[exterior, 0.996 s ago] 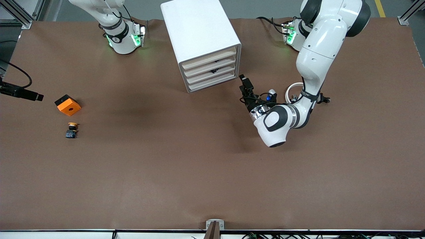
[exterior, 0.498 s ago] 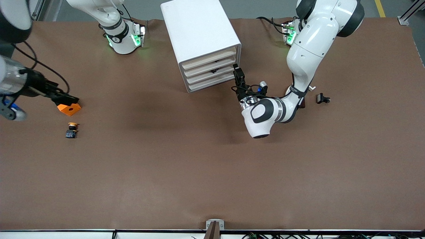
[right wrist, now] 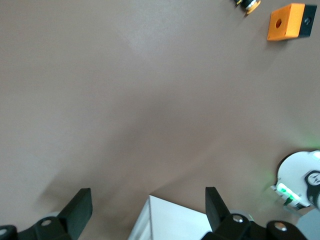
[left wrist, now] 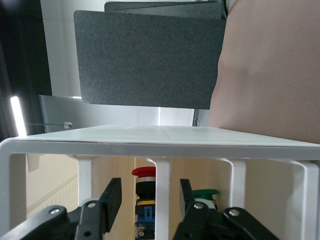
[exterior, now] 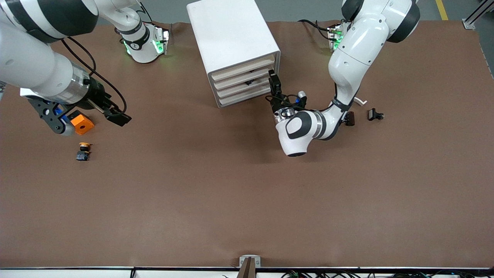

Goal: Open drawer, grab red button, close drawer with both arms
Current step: 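Grasp the drawer handle with the left gripper while the right gripper reaches out, then pull the drawer open with the left gripper while the right gripper hovers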

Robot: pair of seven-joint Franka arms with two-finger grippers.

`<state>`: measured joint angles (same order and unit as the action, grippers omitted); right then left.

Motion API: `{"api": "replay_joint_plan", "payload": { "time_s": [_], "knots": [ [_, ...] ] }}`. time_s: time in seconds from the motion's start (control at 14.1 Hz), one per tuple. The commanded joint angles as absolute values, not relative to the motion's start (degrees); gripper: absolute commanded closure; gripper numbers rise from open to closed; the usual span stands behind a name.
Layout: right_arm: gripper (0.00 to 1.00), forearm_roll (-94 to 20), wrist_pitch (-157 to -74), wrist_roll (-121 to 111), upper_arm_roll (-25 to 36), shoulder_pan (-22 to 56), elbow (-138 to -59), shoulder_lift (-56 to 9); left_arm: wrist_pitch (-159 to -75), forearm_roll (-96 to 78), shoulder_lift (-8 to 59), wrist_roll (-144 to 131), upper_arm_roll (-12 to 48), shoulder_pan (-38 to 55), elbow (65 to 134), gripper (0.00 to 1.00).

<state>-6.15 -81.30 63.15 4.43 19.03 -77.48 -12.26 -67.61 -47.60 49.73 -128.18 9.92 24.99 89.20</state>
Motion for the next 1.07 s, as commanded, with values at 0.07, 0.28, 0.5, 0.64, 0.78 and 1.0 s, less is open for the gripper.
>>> {"api": "replay_joint_plan", "payload": {
  "time_s": [0.07, 0.28, 0.5, 0.64, 0.78, 1.0],
  "knots": [
    [0.0, -6.5, -81.2, 70.5, 5.1, 22.4, -70.8, -17.4, -67.5, -48.7, 48.3, -128.6, 10.0, 27.1, 91.0, 0.46],
    [0.0, -6.5, -81.7, 71.2, 5.1, 23.4, -69.1, -18.8, -67.6, -48.5, 48.4, -128.4, 10.3, 28.0, 91.4, 0.52],
    [0.0, -6.5, -82.4, 72.2, 5.1, 23.9, -68.9, -19.1, -67.6, -48.4, 48.5, -128.7, 10.3, 28.6, 92.5, 0.67],
    [0.0, -6.5, -84.0, 74.4, 5.1, 24.6, -68.9, -19.6, -67.6, -48.3, 48.7, -128.8, 10.3, 28.7, 93.1, 0.72],
    [0.0, -6.5, -85.2, 75.1, 5.2, 25.7, -68.9, -19.8, -67.6, -48.3, 48.8, -128.7, 10.3, 29.4, 93.7, 0.77],
    [0.0, -6.5, -85.3, 75.1, 5.2, 25.7, -68.8, -20.0, -67.6, -48.1, 48.8, -128.8, 10.3, 29.4, 94.0, 0.92]
  ]
}}
